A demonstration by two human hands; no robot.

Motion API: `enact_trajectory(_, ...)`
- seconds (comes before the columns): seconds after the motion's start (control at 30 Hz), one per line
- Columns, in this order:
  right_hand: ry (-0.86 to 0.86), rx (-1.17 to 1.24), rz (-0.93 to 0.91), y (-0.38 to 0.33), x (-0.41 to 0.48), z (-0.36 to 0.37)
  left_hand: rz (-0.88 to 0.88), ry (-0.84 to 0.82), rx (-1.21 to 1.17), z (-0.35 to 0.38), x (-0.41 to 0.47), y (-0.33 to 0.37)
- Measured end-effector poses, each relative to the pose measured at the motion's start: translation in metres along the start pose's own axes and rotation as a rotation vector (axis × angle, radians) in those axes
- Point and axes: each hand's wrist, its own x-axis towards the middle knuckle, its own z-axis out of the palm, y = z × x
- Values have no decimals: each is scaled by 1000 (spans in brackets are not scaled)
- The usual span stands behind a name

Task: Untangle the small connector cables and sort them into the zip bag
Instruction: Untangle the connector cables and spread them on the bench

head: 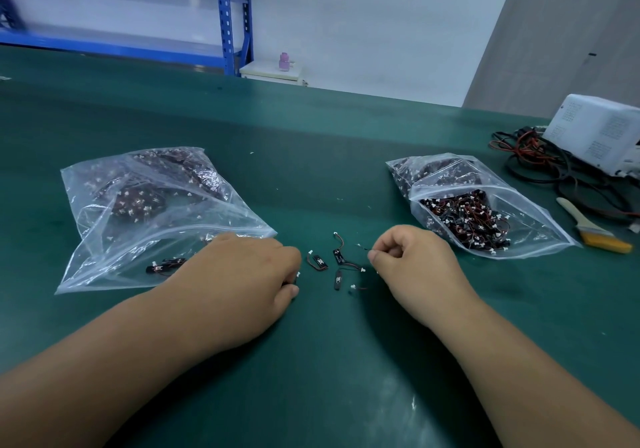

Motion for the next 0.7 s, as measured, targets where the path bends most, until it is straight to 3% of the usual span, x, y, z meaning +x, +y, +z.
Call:
enact_trajectory(0.37, -7, 8, -24, -1, -5, -3, 14, 106, -76, -2, 1, -5)
enact_trajectory(0.6, -228, -106, -263, -14, -18, 0, -6, 159, -137, -2, 1, -3)
enact_trajectory(0.7, -253, -160, -272, -13, -19, 0, -20, 153, -149, -2, 1, -3)
